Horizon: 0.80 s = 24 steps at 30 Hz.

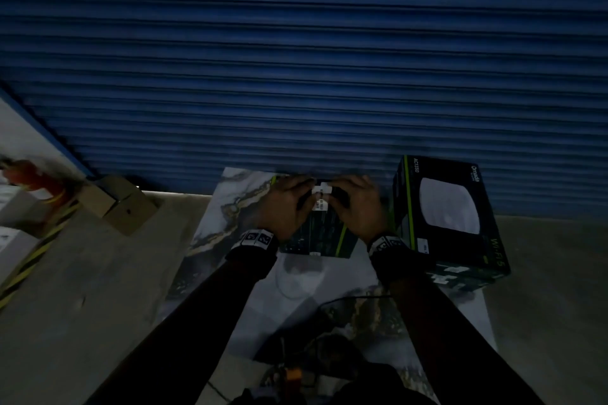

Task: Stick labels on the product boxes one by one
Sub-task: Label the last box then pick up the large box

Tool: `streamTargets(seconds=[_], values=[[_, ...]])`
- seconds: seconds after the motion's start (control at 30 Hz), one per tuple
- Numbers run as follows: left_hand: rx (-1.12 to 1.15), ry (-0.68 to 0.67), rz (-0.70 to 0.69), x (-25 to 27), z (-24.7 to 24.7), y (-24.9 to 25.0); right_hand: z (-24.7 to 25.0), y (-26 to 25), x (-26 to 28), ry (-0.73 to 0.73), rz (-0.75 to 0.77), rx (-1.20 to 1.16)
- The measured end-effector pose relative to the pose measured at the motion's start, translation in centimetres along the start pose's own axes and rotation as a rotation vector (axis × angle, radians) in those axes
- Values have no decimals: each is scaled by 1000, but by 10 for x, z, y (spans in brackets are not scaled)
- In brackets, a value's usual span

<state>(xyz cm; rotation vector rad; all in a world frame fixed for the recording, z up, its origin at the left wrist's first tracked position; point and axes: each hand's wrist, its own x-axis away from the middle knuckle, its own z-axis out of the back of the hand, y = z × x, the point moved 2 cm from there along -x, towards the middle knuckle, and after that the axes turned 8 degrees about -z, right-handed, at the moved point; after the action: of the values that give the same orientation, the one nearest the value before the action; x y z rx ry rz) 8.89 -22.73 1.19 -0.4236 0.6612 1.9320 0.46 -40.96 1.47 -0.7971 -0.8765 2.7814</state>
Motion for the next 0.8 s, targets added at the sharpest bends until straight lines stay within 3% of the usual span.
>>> streamTargets(seconds=[0.1,0.47,0.63,0.8], values=[[-48,21,37,5,-4,2,-3,-3,7,75,-29,21],[11,-4,261,-19,-1,-2,-7,-11,-19,60,-283,36],[18,42,282,-30,7,5,-14,-10,-23,69,-351,32],[24,16,217,-20,11,3,-9,-10,-18,35,-277,15]])
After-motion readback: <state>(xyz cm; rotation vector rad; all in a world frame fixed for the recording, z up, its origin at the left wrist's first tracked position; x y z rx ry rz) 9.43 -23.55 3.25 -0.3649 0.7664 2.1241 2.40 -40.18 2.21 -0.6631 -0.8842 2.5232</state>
